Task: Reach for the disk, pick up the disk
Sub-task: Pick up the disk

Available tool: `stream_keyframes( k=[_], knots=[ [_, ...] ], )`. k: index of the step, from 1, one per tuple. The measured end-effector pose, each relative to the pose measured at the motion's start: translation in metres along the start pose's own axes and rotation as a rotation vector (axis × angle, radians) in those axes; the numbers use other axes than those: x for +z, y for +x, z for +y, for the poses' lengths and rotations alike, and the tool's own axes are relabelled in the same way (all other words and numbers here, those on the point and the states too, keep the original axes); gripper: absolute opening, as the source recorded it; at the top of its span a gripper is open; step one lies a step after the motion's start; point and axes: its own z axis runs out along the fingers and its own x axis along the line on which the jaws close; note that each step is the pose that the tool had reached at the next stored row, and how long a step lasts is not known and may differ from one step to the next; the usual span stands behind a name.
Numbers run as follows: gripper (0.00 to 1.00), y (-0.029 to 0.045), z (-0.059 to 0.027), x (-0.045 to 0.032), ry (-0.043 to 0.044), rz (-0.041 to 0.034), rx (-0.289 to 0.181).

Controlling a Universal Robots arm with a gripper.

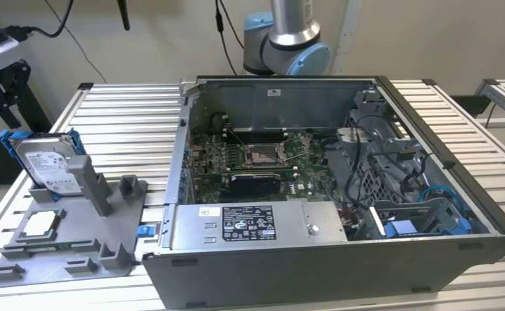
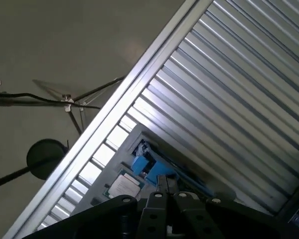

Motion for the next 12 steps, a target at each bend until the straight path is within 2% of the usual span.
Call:
stream_keyframes(
  k=[12],
  knots=[
    [0.0,0.0,0.0,0.0004,-0.0021,-0.0037,-0.127]
  ],
)
